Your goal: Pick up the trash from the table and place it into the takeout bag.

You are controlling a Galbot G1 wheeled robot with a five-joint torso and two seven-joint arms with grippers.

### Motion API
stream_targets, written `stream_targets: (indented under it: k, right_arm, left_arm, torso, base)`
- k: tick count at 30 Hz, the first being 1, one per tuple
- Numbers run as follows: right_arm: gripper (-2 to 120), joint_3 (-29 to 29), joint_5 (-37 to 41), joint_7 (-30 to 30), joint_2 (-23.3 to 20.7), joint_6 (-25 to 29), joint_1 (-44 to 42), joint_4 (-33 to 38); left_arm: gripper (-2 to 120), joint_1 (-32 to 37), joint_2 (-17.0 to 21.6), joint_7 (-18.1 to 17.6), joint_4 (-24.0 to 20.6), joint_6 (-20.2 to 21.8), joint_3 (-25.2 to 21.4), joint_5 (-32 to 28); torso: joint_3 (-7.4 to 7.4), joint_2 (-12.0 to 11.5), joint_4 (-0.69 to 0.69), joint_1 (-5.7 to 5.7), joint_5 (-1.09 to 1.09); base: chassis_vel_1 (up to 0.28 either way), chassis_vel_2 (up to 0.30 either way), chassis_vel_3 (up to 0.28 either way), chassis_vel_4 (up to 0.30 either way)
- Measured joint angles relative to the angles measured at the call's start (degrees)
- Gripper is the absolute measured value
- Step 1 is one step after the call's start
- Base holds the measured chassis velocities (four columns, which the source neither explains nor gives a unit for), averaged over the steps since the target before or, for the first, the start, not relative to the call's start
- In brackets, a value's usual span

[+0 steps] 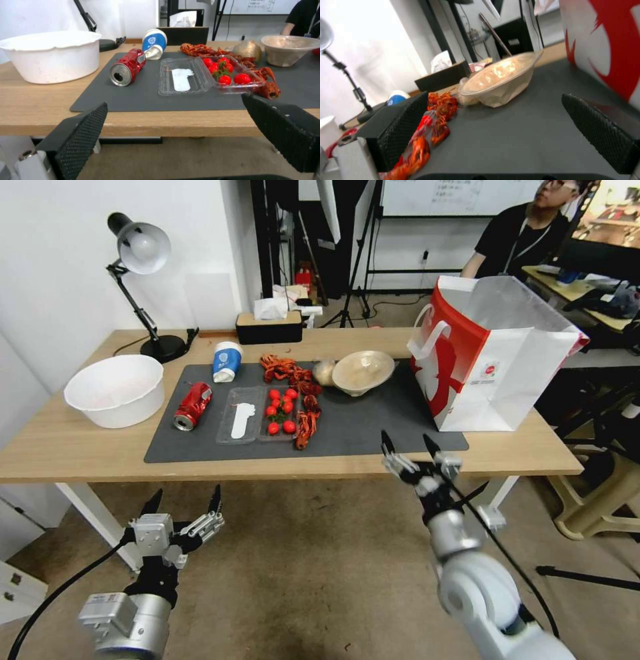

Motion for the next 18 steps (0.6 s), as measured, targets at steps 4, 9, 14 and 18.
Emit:
stream_targets:
  k: [4, 9, 14, 18]
  right_arm:
    - [100, -1.0, 7.0, 5.4, 0.4, -3.9, 4.0, -0.3]
    - [100, -1.5, 16.2, 13.0, 0.8, -7.7, 11.9, -3.3]
    - [100, -2.8, 20.8, 16.5, 1.2, -9.2, 18.1, -7.8]
    - [100, -4.4, 24.3, 19.1, 2.1, -10.4, 22.8, -11.8]
  left_arm:
    - [100, -0.5, 0.4, 0.1, 0.4, 0.0, 0.5, 0.0]
    - [100, -0.6, 0.7, 0.1, 0.8, -0.1, 0.7, -0.1]
    - [100, -0.9, 0.7, 0.1, 0.9, -0.1, 0.6, -0.2]
    - [100, -1.1, 0.8, 0.1, 1.1, -0.1, 0.6, -0.2]
  torso:
    - [0.00, 0.0, -0.02, 0.00, 0.00]
    - [0.00, 0.0, -0.01, 0.00, -0.01]
    - [0.00, 0.0, -0.01, 0.00, 0.00]
    - [0.00, 0.0, -0.02, 0.00, 0.00]
  base:
    - [0.000, 0.000, 0.000, 0.000]
    - [0.000, 0.000, 0.000, 0.000]
    - [0.000, 0.000, 0.000, 0.000]
    - [0.000, 0.000, 0.000, 0.000]
